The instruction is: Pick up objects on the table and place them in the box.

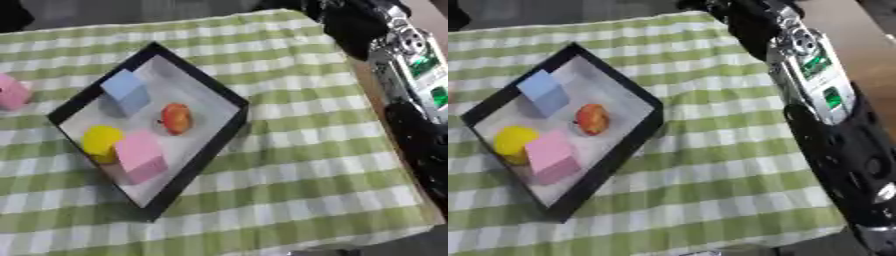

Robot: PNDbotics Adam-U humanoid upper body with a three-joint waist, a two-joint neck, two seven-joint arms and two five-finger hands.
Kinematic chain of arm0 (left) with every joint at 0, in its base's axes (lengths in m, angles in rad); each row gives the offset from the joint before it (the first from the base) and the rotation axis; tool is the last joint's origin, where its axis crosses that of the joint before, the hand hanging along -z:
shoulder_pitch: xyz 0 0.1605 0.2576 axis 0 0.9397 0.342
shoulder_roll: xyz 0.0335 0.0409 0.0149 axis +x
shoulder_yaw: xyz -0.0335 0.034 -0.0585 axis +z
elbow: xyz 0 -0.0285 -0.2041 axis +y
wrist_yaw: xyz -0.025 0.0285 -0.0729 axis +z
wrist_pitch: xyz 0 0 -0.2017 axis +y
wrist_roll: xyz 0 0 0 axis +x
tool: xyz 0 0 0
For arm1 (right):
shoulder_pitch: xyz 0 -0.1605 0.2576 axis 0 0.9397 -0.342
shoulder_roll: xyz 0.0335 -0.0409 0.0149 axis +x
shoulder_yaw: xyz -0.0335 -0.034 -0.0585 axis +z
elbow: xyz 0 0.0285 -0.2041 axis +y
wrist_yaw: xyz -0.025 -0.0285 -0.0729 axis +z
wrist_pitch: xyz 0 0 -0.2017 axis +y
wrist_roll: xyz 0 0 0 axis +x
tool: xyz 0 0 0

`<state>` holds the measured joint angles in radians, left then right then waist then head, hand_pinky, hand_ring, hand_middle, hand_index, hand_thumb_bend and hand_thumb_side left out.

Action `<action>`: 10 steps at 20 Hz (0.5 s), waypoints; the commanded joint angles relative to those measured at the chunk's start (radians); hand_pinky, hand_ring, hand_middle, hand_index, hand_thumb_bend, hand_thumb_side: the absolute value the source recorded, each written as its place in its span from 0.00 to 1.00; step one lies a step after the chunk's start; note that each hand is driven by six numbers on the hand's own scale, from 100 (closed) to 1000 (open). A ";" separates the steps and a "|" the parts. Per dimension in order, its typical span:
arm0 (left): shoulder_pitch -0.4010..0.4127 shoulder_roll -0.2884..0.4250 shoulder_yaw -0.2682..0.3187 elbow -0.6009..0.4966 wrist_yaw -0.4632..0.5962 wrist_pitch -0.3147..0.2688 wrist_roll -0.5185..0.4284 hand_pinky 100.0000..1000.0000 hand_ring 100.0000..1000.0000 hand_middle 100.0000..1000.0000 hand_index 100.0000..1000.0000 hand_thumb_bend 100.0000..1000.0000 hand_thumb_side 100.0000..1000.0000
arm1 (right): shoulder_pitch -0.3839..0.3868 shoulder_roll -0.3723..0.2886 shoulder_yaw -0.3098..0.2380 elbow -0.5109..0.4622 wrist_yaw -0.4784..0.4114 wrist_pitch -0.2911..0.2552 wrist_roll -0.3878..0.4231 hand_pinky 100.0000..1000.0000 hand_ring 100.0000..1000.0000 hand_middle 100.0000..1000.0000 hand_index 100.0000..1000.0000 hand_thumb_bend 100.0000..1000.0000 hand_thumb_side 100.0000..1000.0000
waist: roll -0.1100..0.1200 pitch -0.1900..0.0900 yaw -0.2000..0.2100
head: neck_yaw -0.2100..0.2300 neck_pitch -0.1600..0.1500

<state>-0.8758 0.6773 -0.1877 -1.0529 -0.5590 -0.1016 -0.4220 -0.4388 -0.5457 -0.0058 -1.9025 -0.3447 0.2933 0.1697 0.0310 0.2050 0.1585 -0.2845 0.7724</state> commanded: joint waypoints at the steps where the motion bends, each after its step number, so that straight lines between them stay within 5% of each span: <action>1: -0.028 0.048 0.033 0.059 -0.018 -0.001 0.011 0.83 0.77 0.76 0.83 0.45 0.31 | -0.012 -0.025 -0.011 -0.013 -0.005 -0.004 -0.002 0.96 0.73 0.63 0.73 0.00 0.51 | -0.015 -0.034 0.000 | 0.002 -0.002; 6: -0.036 0.045 0.051 0.125 -0.031 -0.007 0.009 0.84 0.78 0.76 0.84 0.45 0.35 | -0.014 -0.026 -0.010 -0.014 -0.003 -0.007 -0.001 0.96 0.73 0.63 0.73 0.00 0.52 | -0.022 -0.030 0.000 | 0.027 -0.002; 10: -0.043 0.037 0.063 0.160 -0.029 0.003 0.011 0.84 0.77 0.76 0.85 0.54 0.52 | -0.016 -0.026 -0.010 -0.014 -0.002 -0.009 -0.002 0.96 0.73 0.63 0.73 0.00 0.52 | -0.026 -0.027 -0.003 | 0.072 -0.002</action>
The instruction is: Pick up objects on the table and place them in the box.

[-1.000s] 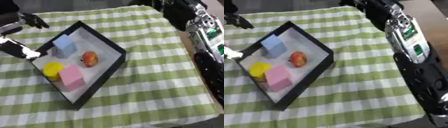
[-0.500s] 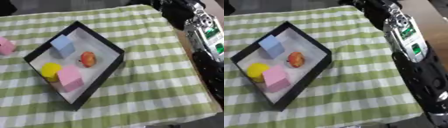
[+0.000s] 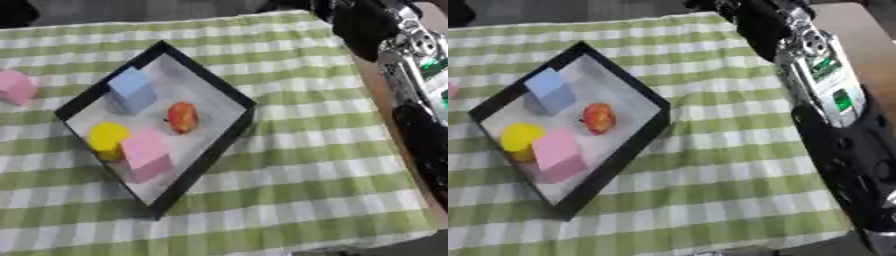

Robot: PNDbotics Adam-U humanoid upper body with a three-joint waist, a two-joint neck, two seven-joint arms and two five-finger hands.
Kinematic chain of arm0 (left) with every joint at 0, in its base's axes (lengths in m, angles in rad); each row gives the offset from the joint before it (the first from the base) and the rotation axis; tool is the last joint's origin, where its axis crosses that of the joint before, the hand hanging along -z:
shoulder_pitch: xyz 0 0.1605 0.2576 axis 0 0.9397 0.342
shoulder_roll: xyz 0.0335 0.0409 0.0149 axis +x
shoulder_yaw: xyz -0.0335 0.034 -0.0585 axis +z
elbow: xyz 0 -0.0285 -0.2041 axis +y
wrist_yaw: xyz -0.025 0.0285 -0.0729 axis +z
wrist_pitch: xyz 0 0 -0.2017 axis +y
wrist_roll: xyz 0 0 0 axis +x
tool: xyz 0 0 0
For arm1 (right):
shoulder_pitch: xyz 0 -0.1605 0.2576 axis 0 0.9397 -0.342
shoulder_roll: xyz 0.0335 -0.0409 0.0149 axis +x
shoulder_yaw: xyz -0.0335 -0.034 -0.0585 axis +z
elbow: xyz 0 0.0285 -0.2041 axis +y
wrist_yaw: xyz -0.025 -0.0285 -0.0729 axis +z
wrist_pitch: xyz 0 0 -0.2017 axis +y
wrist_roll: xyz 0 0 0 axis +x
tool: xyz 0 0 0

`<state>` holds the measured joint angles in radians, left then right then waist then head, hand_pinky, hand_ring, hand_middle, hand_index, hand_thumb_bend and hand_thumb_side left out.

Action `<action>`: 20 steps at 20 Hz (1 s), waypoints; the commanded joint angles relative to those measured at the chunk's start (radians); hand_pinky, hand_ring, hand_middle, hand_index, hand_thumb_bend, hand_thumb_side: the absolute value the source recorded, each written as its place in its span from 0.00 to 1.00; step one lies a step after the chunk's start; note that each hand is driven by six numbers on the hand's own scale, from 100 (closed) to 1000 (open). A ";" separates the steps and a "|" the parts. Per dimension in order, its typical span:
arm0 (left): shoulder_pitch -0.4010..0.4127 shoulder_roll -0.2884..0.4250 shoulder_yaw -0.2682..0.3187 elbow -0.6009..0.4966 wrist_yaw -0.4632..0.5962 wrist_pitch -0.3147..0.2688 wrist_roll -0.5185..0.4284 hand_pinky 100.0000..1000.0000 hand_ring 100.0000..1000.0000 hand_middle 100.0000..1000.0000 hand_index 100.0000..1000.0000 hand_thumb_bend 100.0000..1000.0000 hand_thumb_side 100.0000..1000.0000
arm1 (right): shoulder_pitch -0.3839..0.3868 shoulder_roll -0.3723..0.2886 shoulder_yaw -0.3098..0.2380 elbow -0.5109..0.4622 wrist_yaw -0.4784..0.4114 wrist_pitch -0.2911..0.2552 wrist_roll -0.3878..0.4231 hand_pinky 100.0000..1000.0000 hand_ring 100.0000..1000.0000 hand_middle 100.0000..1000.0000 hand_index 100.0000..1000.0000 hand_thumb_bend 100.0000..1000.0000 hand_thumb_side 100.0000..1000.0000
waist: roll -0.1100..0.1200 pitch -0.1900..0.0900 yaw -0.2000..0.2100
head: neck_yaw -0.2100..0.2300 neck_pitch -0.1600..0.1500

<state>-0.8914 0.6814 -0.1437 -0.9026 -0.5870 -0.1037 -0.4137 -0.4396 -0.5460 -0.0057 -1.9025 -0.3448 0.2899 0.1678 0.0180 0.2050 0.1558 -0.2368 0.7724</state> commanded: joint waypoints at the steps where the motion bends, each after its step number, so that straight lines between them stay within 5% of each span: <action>1: -0.030 0.030 0.021 0.016 -0.001 0.009 0.003 0.84 0.77 0.75 0.85 0.56 0.56 | -0.016 -0.026 -0.010 -0.014 -0.002 -0.006 0.000 0.96 0.73 0.63 0.73 0.00 0.52 | -0.013 -0.026 -0.001 | 0.036 -0.002; 6: -0.044 0.017 0.026 0.038 -0.007 0.022 0.000 0.85 0.78 0.75 0.84 0.60 0.58 | -0.018 -0.027 -0.009 -0.014 0.004 -0.007 0.002 0.96 0.73 0.62 0.73 0.00 0.52 | -0.015 -0.017 -0.002 | 0.075 -0.002; 20: -0.082 -0.014 0.031 0.075 -0.008 0.066 -0.030 0.86 0.78 0.76 0.84 0.68 0.63 | -0.026 -0.033 -0.007 -0.014 0.023 -0.008 0.010 0.96 0.73 0.62 0.73 0.00 0.54 | -0.017 0.015 -0.012 | 0.091 -0.002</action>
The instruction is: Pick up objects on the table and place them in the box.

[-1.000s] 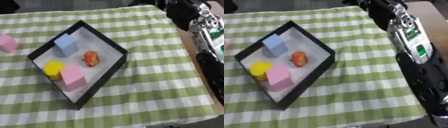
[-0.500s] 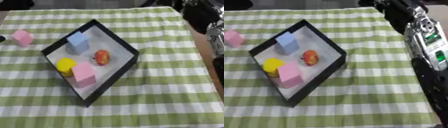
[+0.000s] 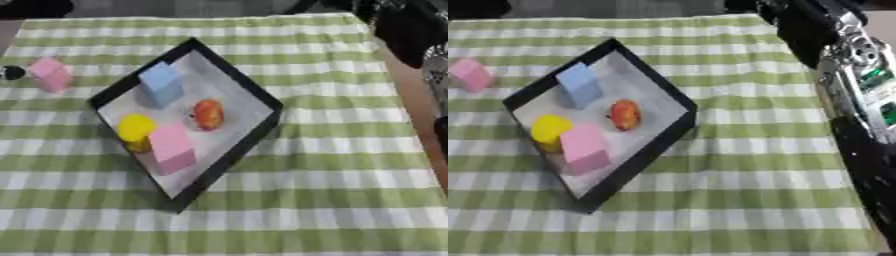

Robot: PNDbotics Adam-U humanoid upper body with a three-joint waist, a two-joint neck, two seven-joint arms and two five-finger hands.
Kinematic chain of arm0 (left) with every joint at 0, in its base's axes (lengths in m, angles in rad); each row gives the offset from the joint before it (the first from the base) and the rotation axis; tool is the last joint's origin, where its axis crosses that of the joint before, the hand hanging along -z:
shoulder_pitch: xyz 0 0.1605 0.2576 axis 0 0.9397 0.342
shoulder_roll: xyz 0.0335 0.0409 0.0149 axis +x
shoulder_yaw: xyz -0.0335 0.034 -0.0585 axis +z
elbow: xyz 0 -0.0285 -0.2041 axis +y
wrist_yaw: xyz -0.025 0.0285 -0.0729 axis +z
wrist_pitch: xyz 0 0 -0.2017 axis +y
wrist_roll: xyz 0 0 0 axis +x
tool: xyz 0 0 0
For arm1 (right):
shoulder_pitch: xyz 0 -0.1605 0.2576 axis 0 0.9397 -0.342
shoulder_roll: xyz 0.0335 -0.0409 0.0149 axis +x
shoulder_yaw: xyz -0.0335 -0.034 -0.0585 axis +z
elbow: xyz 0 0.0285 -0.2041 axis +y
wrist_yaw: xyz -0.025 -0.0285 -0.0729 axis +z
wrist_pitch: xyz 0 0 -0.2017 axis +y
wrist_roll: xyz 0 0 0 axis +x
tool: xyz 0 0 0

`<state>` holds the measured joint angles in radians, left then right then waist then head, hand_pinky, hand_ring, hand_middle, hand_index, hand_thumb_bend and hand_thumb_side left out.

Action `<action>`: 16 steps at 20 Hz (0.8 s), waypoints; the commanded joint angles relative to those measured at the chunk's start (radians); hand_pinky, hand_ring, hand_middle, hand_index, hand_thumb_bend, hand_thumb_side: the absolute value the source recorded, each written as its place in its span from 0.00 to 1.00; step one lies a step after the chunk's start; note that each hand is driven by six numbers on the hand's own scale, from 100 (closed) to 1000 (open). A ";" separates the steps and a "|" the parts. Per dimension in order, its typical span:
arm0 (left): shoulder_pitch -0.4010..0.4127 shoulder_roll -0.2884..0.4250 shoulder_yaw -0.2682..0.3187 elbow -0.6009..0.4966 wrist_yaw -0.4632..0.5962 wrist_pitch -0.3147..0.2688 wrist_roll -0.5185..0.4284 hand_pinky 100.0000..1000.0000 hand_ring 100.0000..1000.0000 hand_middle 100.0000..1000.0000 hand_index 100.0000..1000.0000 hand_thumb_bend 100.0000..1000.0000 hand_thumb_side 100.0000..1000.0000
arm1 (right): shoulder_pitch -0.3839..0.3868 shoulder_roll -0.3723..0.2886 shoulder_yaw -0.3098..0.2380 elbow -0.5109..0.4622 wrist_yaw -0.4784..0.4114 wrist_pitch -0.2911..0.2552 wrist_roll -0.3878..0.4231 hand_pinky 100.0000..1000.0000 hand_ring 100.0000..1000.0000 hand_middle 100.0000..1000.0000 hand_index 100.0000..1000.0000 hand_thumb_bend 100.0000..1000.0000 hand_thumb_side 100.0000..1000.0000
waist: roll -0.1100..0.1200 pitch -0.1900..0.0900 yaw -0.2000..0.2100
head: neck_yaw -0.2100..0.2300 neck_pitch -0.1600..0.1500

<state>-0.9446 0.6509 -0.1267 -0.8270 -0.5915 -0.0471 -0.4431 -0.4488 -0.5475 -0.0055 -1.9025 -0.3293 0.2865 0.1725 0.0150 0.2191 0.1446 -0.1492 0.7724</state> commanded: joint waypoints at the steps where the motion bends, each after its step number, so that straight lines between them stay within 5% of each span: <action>1: -0.033 0.012 0.015 0.003 -0.004 0.012 -0.001 0.86 0.78 0.76 0.84 0.68 0.63 | -0.018 -0.033 -0.007 -0.014 0.009 -0.004 0.006 0.96 0.73 0.62 0.73 0.00 0.54 | -0.014 0.003 -0.002 | 0.002 -0.002; 10: -0.081 -0.028 0.012 0.031 -0.027 0.021 -0.006 0.86 0.80 0.77 0.85 0.68 0.61 | -0.028 -0.037 0.000 -0.014 0.021 -0.004 0.016 0.96 0.72 0.62 0.73 0.00 0.55 | -0.012 0.025 -0.012 | 0.004 -0.002; 16: -0.102 -0.052 0.013 0.070 -0.136 0.076 0.050 0.84 0.78 0.74 0.82 0.65 0.54 | -0.033 -0.037 0.004 -0.011 0.031 -0.001 0.025 0.96 0.72 0.62 0.73 0.00 0.55 | -0.009 0.038 -0.015 | 0.007 -0.002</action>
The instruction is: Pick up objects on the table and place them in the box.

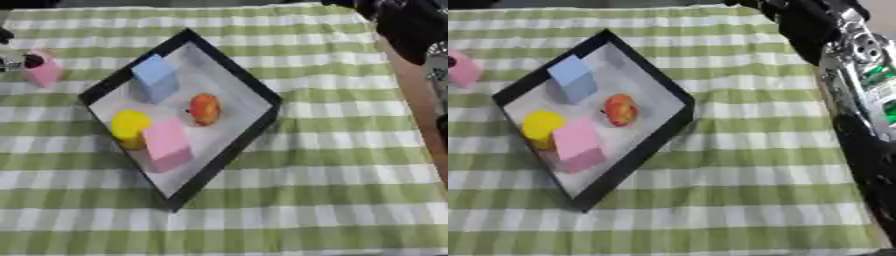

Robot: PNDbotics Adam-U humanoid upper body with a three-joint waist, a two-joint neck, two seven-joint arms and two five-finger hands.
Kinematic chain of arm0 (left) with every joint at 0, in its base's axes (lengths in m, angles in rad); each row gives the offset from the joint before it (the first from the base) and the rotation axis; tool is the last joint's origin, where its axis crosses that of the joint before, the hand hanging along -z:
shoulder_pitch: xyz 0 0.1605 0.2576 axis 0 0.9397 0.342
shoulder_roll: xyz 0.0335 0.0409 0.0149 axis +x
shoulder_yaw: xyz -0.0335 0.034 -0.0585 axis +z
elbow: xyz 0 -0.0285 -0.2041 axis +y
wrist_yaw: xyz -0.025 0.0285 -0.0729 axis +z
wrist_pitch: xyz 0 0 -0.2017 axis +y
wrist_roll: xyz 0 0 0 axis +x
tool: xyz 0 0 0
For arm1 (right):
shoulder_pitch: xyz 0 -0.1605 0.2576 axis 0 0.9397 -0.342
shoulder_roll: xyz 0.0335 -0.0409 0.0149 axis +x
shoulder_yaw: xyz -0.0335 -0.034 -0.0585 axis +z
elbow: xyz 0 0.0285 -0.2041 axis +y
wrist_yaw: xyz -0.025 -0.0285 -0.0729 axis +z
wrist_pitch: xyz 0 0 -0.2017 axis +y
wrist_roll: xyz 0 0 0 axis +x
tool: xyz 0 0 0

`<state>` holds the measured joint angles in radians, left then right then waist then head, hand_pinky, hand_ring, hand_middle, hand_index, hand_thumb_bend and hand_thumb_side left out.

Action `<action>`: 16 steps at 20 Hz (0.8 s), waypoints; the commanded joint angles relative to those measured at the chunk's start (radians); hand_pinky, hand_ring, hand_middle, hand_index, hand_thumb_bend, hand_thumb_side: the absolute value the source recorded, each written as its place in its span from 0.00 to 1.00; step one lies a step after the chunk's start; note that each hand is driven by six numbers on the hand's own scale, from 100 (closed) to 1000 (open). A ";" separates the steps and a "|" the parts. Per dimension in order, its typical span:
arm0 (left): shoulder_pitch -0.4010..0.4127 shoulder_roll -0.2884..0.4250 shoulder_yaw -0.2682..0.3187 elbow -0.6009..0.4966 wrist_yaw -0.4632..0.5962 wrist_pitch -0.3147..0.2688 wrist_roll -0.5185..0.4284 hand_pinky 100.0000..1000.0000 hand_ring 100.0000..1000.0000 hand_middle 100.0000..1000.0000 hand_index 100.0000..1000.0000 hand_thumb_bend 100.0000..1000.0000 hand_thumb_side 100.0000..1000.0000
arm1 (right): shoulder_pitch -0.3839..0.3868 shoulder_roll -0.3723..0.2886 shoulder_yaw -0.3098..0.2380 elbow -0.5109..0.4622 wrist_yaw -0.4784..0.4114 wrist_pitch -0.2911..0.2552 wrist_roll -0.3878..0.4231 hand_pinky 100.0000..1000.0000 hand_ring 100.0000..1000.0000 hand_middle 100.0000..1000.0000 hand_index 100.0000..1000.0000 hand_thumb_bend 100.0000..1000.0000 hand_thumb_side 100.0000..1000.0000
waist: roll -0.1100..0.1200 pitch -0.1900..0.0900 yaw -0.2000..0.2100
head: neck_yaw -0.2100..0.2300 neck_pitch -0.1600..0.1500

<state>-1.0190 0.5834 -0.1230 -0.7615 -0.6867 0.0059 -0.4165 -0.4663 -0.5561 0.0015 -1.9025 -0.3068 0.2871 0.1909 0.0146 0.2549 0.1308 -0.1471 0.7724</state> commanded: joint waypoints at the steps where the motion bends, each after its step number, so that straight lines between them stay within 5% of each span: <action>1: -0.028 0.013 0.010 0.011 -0.055 0.031 0.034 0.83 0.78 0.74 0.82 0.65 0.54 | -0.016 -0.028 -0.002 -0.010 0.010 -0.001 0.008 0.96 0.72 0.62 0.73 0.00 0.55 | -0.008 0.004 -0.002 | 0.005 -0.002; 16: -0.029 0.002 0.024 0.053 -0.035 0.052 0.046 0.80 0.72 0.67 0.76 0.53 0.52 | -0.016 -0.028 0.000 -0.005 0.021 0.000 0.016 0.96 0.72 0.62 0.73 0.00 0.56 | -0.007 0.012 -0.003 | 0.005 -0.002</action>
<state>-1.0215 0.5671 -0.1120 -0.7021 -0.7264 0.0548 -0.3718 -0.4668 -0.5561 0.0069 -1.9021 -0.2911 0.2880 0.2039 0.0146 0.2663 0.1290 -0.1445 0.7724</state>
